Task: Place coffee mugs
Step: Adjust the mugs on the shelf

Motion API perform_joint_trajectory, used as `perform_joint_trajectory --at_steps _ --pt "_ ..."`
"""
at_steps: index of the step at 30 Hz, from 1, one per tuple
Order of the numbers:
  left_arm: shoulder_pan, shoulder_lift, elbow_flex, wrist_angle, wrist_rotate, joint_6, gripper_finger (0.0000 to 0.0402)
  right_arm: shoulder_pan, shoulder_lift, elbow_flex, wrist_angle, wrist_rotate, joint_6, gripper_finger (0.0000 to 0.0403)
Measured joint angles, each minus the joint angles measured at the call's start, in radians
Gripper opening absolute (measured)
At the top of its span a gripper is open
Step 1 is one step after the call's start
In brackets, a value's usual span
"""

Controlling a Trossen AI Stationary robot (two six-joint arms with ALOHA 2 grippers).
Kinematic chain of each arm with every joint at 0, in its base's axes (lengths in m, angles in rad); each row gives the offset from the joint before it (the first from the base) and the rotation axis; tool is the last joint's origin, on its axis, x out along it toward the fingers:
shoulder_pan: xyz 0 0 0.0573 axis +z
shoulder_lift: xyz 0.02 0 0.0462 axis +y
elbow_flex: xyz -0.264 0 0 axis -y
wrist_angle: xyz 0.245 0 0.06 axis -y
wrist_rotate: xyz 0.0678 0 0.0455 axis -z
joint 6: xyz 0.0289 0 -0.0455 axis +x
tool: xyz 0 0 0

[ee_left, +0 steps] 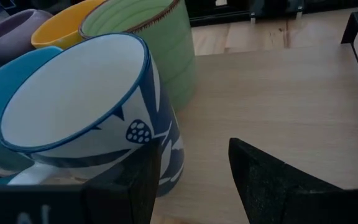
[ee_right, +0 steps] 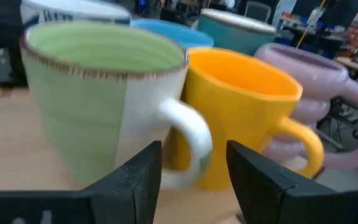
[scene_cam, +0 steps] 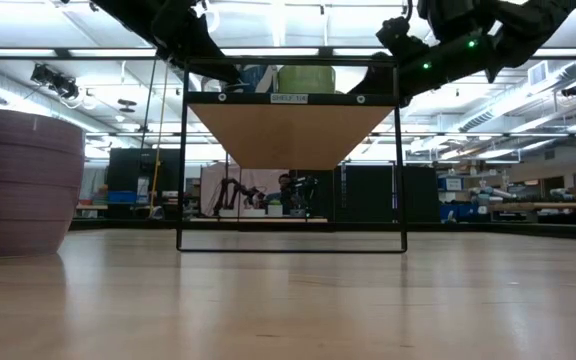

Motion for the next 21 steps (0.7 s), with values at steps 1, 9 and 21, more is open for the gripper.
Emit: perform_joint_trajectory --at_steps 1,9,21 --pt "-0.002 0.0 0.0 -0.002 -0.001 0.0 0.0196 0.0 0.008 0.0 0.017 -0.007 0.001 0.0185" --pt "-0.005 0.0 0.001 -0.007 -0.003 0.003 0.0196 0.0 0.029 0.0 0.022 0.011 0.005 0.0158" --pt "-0.005 0.0 0.001 -0.013 -0.003 0.017 0.0196 0.001 0.029 0.0 0.023 0.015 -0.009 0.0108"
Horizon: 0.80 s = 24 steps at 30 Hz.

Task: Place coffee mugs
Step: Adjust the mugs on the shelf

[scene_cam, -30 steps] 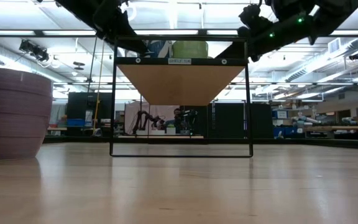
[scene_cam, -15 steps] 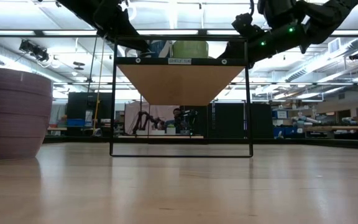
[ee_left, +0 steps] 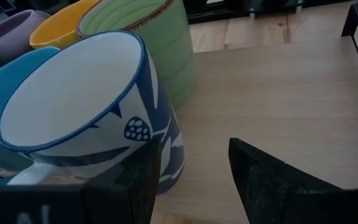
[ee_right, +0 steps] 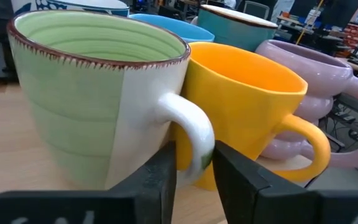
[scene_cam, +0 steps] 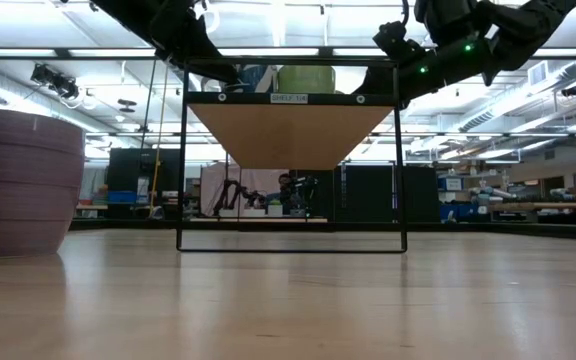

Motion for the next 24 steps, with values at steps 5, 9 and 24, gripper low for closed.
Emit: perform_joint_trajectory --at_steps 5,9,24 --pt "0.0 0.0 0.0 -0.001 0.0 0.0 0.0196 0.004 0.0 0.0 0.0 0.004 0.0 0.0103" --pt "0.0 0.0 0.0 -0.001 0.0 0.0 0.0196 0.005 0.0 0.0 0.0 0.011 0.002 0.0093" --pt "0.0 0.0 0.0 -0.008 0.0 0.0 0.0196 0.059 -0.002 0.001 -0.007 0.11 -0.01 0.008"
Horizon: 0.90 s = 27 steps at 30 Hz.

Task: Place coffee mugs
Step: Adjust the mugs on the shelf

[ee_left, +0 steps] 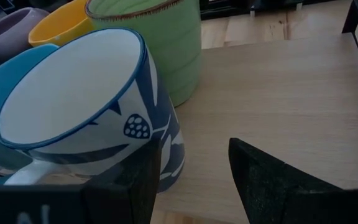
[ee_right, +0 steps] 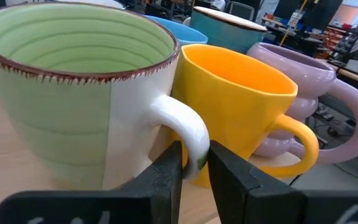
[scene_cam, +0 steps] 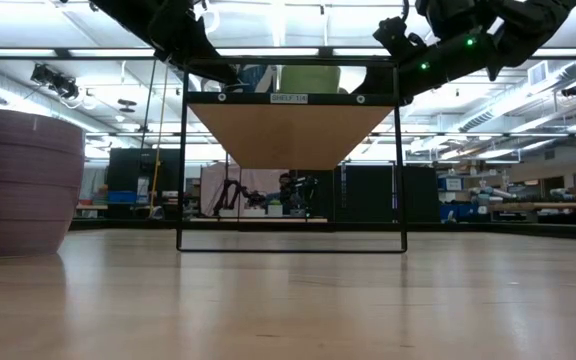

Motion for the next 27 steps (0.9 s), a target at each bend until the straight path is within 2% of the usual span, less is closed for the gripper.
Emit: perform_joint_trajectory --at_steps 5,13,27 --pt "0.0 0.0 0.0 0.0 0.0 0.0 0.0196 0.001 -0.011 0.0 -0.012 0.001 0.037 0.0079" --pt "0.0 0.0 0.0 0.001 0.0 -0.002 0.0196 0.01 -0.018 0.051 -0.139 0.025 0.103 0.0079" --pt "-0.001 0.0 0.0 0.001 0.0 -0.009 0.0196 0.092 -0.018 0.06 -0.176 0.206 0.186 0.0079"
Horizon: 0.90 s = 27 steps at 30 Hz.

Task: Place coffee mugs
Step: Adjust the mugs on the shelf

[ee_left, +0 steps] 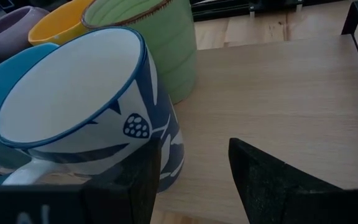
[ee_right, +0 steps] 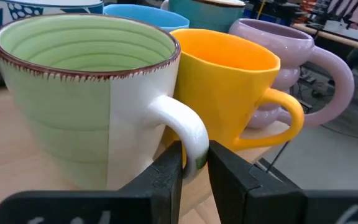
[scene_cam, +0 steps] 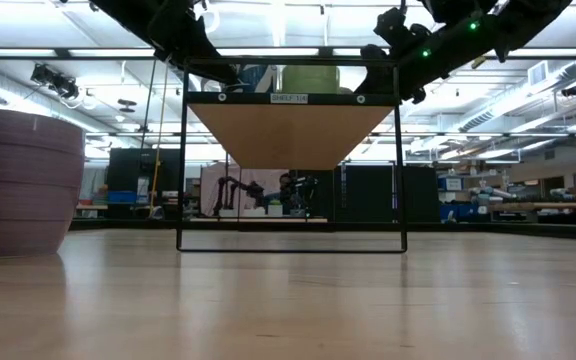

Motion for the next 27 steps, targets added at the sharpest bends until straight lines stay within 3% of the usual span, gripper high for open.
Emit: perform_joint_trajectory --at_steps 18,27 --pt "0.0 0.0 0.0 0.0 0.001 -0.025 0.0196 0.08 0.0 0.001 -0.039 0.163 0.107 0.0079" --pt "0.0 0.0 0.0 0.001 0.0 -0.029 0.0196 0.086 0.0 0.001 -0.038 0.163 0.119 0.0079"
